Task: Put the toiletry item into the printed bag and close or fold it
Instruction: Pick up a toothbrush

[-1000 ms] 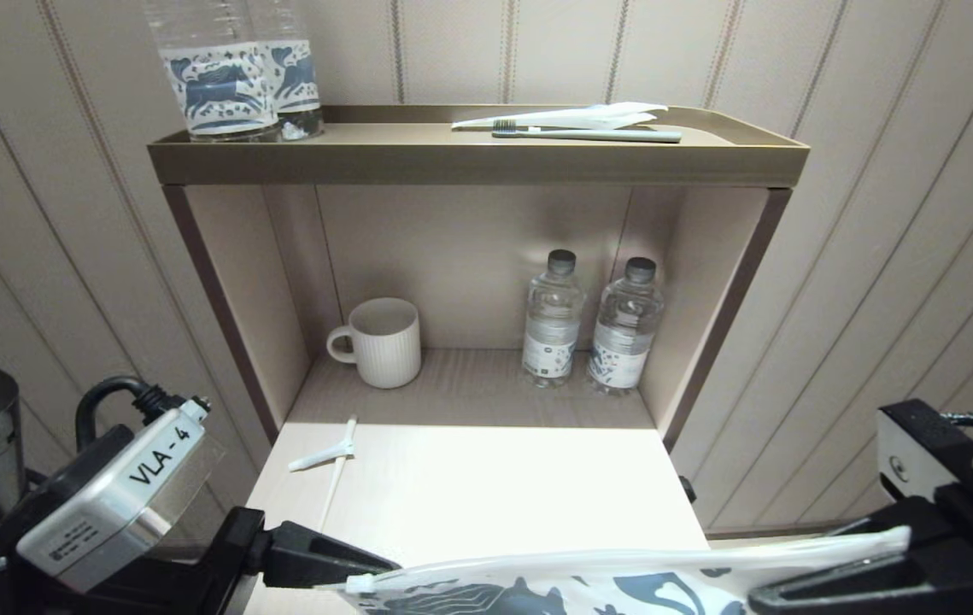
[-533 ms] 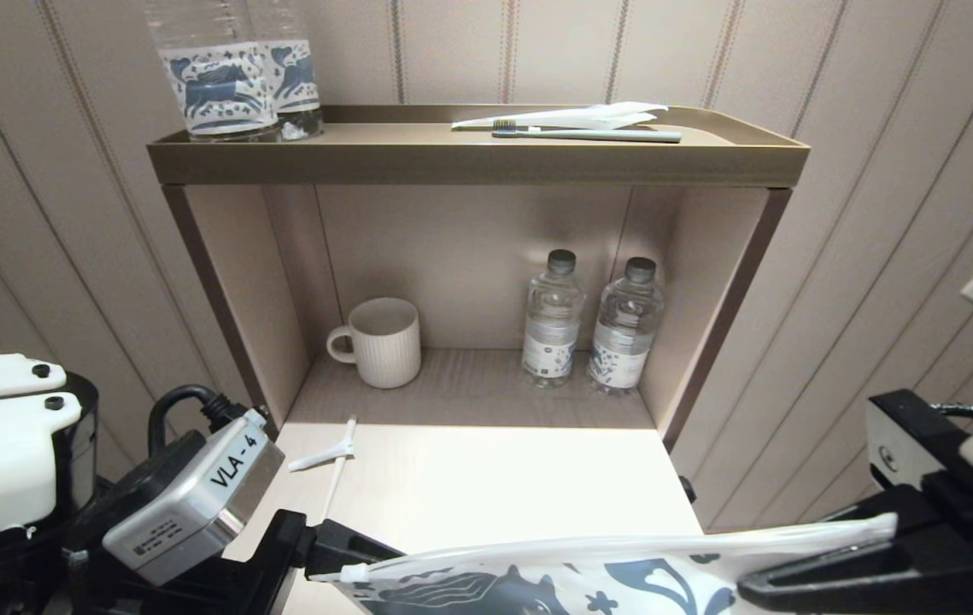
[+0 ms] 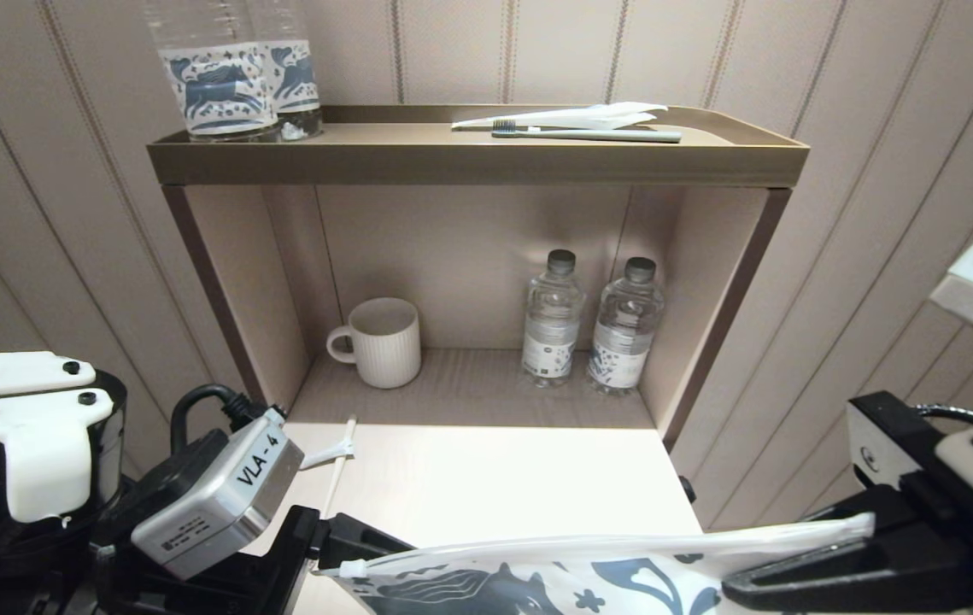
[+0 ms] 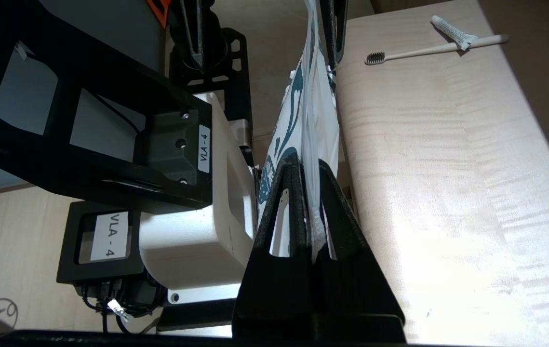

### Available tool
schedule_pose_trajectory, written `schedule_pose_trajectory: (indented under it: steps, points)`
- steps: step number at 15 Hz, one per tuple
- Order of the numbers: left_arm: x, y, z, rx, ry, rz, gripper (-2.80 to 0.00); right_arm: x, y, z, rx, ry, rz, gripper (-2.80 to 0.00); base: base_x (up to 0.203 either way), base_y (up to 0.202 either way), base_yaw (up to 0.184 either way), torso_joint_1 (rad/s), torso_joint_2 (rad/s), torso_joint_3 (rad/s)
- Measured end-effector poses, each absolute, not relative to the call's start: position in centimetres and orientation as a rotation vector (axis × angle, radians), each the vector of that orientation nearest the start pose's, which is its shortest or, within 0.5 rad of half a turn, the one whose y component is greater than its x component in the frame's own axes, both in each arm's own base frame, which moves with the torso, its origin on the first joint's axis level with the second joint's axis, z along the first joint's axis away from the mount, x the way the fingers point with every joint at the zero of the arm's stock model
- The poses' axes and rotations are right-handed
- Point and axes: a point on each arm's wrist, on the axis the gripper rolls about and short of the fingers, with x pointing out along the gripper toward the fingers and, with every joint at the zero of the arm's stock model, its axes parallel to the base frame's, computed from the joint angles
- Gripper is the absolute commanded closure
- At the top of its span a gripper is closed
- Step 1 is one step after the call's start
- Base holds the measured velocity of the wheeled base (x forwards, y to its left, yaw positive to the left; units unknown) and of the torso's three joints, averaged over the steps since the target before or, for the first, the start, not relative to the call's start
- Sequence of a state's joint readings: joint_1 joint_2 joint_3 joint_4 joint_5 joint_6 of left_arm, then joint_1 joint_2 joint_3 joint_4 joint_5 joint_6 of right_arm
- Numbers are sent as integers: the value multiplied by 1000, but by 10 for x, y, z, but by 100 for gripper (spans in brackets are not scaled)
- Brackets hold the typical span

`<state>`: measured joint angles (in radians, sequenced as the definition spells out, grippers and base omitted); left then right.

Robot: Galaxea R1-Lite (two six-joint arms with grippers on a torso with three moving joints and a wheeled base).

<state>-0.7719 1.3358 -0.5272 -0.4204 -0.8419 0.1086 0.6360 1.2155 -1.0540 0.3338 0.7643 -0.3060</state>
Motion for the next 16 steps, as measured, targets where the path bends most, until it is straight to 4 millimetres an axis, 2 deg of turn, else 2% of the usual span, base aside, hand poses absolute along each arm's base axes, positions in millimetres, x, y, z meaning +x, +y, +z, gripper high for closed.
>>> schedule_pose_trajectory:
  steps: [10, 16]
  points:
    - [128, -148, 179, 69, 359, -1611, 0, 128, 114, 279, -216, 341, 1439, 0, 0, 0, 0, 0, 0, 0]
    - [135, -154, 184, 72, 340, -1612, 0, 133, 127, 273, -226, 381, 1473, 0, 0, 0, 0, 0, 0, 0]
